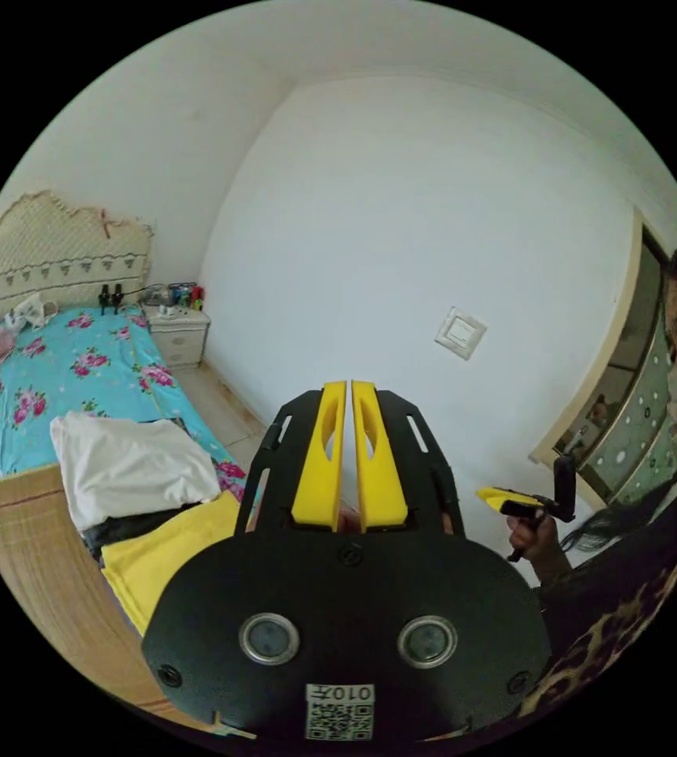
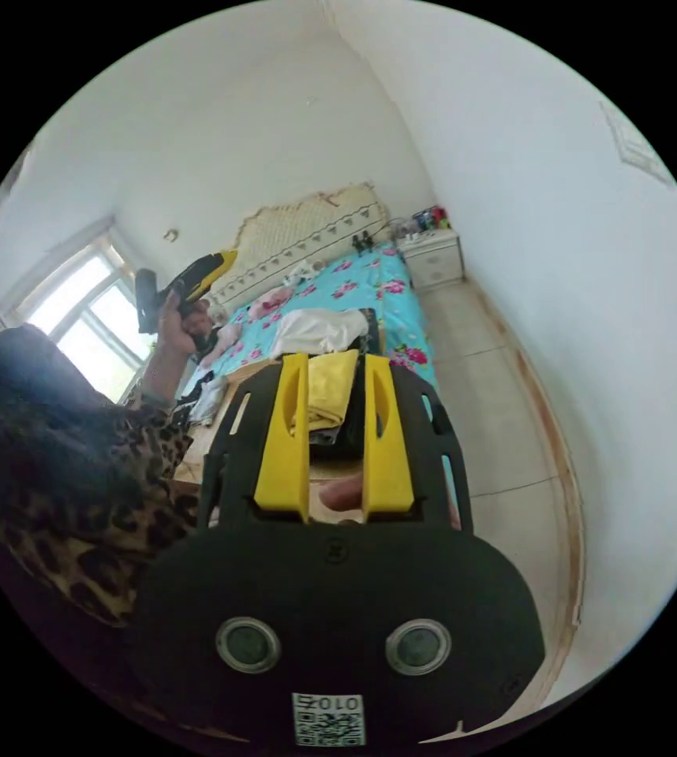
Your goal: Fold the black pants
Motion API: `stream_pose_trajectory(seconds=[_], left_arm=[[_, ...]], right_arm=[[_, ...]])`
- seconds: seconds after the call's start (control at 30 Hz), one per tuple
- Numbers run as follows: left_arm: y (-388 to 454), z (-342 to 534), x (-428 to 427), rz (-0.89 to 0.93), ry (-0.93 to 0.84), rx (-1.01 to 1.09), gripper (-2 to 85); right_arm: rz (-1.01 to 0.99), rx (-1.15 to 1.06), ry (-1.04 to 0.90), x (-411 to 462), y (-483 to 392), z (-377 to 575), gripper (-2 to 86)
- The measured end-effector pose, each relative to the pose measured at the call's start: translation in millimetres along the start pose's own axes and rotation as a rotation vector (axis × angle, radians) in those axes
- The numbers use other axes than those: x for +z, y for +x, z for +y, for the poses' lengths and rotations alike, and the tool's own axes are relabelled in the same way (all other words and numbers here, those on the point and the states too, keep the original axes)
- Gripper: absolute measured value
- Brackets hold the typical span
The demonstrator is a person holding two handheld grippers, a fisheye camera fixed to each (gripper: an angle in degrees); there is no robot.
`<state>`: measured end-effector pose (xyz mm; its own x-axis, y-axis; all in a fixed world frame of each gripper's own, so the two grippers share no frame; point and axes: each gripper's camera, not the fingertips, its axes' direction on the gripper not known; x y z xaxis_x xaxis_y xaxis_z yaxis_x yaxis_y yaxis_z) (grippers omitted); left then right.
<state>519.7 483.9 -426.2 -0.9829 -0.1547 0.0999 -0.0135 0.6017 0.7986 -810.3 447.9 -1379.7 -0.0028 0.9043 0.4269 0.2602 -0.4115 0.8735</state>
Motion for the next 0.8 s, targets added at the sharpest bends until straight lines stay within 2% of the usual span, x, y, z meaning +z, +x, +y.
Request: stream_pose_trajectory(seconds=[0.1,0.27,0.3,0.47,0.6,0.8], left_arm=[[14.3,13.5,-30.0,-0.014,0.072,-0.112,0.0],[50.3,31.8,-53.2,-0.229,0.037,-0.174,-0.1],[47.2,44.9,-48.5,-0.266,0.043,-0.247,-0.1],[-1.0,110.6,2.3,-0.207,-0.008,-0.55,0.0],[-49.4,157.9,44.1,-0.116,-0.021,-0.76,0.1],[-79.4,159.0,64.1,-0.177,0.014,-0.781,0.0]], right_arm=[[-0.183,0.038,0.0,-7.5,83.4,-44.0,11.3],[-0.403,0.144,-0.053,-1.9,213.9,-124.5,11.6],[-0.468,0.184,-0.091,11.1,246.1,-145.5,11.6],[-0.662,0.318,-0.211,71.8,337.4,-233.1,12.0],[-0.656,0.365,-0.337,129.6,387.0,-317.4,12.5],[-0.632,0.381,-0.478,223.0,466.4,-414.7,13.0]])
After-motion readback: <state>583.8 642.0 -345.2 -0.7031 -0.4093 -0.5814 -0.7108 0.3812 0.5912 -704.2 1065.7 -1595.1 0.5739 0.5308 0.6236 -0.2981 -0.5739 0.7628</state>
